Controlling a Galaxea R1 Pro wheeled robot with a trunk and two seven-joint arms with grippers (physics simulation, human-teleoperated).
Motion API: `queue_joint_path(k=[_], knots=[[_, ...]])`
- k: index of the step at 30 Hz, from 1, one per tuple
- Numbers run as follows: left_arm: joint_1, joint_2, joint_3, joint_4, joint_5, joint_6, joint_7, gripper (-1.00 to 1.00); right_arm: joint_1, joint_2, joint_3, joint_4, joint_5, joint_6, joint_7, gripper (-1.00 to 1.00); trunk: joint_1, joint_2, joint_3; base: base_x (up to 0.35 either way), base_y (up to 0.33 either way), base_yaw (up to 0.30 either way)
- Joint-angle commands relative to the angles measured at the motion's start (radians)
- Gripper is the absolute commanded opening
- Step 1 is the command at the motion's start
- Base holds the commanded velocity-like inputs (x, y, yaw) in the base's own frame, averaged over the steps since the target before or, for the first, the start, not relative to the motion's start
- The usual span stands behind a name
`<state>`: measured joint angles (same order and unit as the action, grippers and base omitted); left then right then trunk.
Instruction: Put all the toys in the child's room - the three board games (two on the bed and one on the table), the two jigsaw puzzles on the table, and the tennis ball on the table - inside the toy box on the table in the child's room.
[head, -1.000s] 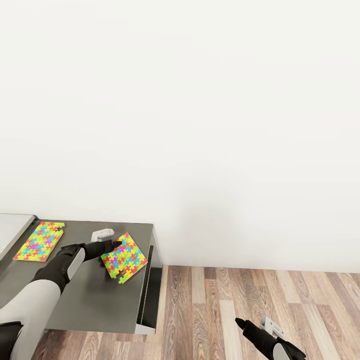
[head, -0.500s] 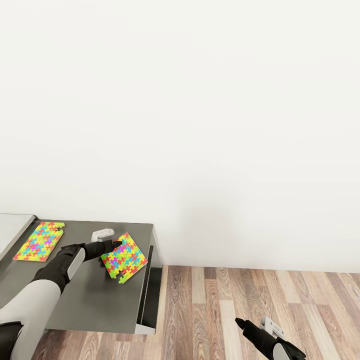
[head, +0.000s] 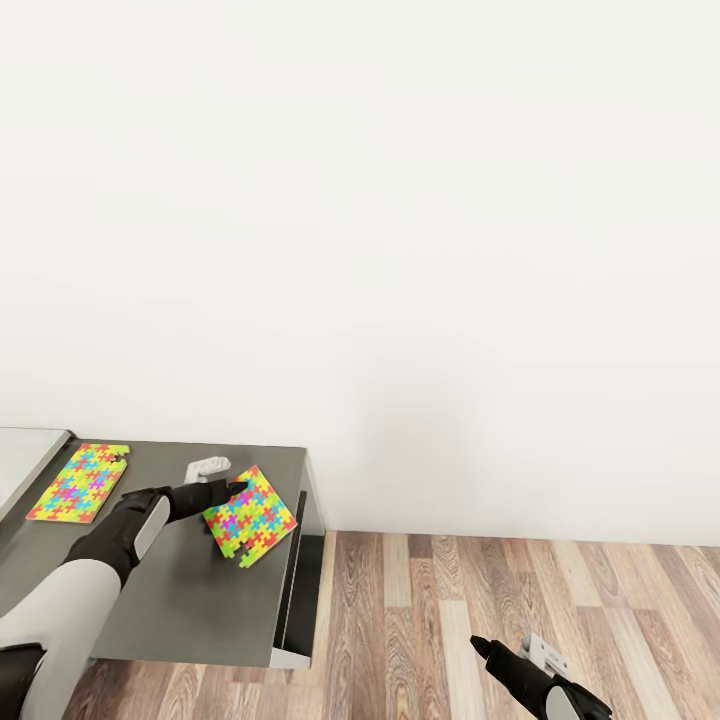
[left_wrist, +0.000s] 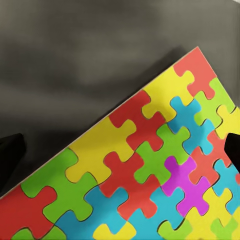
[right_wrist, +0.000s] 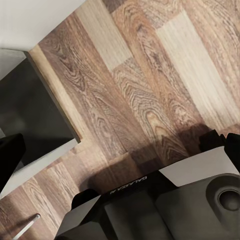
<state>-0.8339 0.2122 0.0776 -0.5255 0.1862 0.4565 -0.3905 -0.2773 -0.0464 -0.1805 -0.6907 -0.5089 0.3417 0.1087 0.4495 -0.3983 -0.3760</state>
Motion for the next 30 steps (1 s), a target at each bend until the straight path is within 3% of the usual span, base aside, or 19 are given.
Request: queue_joint_path(k=[1,19,25,30], knots=[[-0.001,0.000,0.004,-0.001,0.006,0.008,-0.003,1.00,0.000,0.000,-0.004,-0.001,-0.003,0.006,0.003,1.00,0.001,-0.002,-0.002,0.000,0.000,0.000],[-0.001,0.002,0.004,-0.001,0.006,0.008,-0.012,1.00,0.000,0.000,-0.004,-0.001,-0.003,0.006,0.003,1.00,0.001,-0.002,-0.002,0.000,0.000,0.000],[-0.001,0.002,0.004,-0.001,0.004,0.010,-0.069,1.00,0.000,0.000,-0.004,-0.001,-0.003,0.006,0.003,1.00,0.001,-0.002,-0.002,0.000,0.000,0.000],[-0.001,0.003,0.004,-0.001,0.004,0.010,-0.076,1.00,0.000,0.000,-0.004,-0.001,-0.003,0.006,0.003,1.00,0.001,-0.002,-0.002,0.000,0.000,0.000]])
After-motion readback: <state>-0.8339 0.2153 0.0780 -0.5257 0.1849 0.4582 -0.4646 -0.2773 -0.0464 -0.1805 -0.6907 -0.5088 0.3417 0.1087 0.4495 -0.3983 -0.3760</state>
